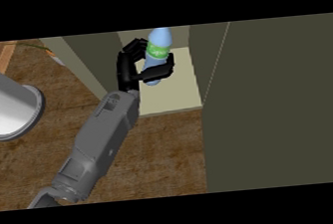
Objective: Pick up the bottled water, place it into the cabinet and close the cabinet
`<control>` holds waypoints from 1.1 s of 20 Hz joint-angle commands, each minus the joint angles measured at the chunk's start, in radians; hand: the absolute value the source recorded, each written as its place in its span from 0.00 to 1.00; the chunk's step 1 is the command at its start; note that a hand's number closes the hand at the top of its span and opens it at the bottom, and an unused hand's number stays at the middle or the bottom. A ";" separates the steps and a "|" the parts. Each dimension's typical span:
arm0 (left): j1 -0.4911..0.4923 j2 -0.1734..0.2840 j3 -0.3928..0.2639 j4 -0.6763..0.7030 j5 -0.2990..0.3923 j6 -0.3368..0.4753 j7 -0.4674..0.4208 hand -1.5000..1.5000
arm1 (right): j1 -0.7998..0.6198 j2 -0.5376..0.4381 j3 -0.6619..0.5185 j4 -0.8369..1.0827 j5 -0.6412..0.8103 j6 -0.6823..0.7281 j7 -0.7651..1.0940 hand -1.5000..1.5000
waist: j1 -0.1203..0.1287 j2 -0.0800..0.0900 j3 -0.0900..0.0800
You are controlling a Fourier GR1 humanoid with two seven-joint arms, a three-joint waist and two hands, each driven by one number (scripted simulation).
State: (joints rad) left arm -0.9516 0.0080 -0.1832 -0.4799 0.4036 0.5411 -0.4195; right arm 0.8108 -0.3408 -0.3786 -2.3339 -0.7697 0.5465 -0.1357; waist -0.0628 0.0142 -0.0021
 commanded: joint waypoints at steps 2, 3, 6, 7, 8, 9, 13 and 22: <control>-0.069 -0.008 -0.016 0.111 0.015 0.041 -0.042 1.00 | 0.013 -0.027 -0.019 -0.138 -0.095 -0.032 0.054 0.00 | -0.018 0.005 -0.001; -0.125 -0.008 0.020 0.156 -0.018 0.048 -0.037 1.00 | -0.014 -0.002 0.017 -0.099 -0.066 -0.041 0.044 0.00 | -0.004 0.007 0.000; -0.173 -0.008 0.000 0.210 -0.033 0.065 -0.017 0.00 | -0.010 -0.018 -0.003 -0.097 -0.083 -0.030 0.045 0.00 | -0.014 0.006 0.000; -0.146 0.001 0.021 0.237 -0.043 0.050 -0.057 0.00 | 0.029 -0.017 -0.032 -0.104 -0.089 0.003 0.028 0.00 | -0.018 0.006 0.000; -0.161 0.008 0.018 0.259 -0.050 0.048 -0.038 0.00 | -0.005 -0.005 0.006 -0.108 -0.057 -0.034 0.045 0.00 | -0.005 0.007 0.000; -0.199 -0.008 0.020 0.263 -0.037 0.050 -0.010 0.00 | 0.018 0.009 0.000 -0.098 -0.049 0.011 0.017 0.00 | -0.022 0.006 0.001; -0.190 -0.003 0.045 0.307 -0.038 0.033 -0.051 0.00 | 0.006 -0.003 0.010 -0.127 -0.049 -0.027 0.042 0.00 | -0.017 0.013 -0.001; -0.228 0.006 0.105 0.276 -0.004 -0.057 -0.164 0.00 | 0.001 0.034 0.036 -0.091 0.002 0.004 0.015 0.00 | -0.016 0.011 0.000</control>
State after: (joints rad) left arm -1.1693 0.0099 -0.1131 -0.1892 0.3774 0.5210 -0.5293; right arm 0.7880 -0.3469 -0.3721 -2.3226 -0.7995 0.5718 -0.1453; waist -0.0778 0.0236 -0.0023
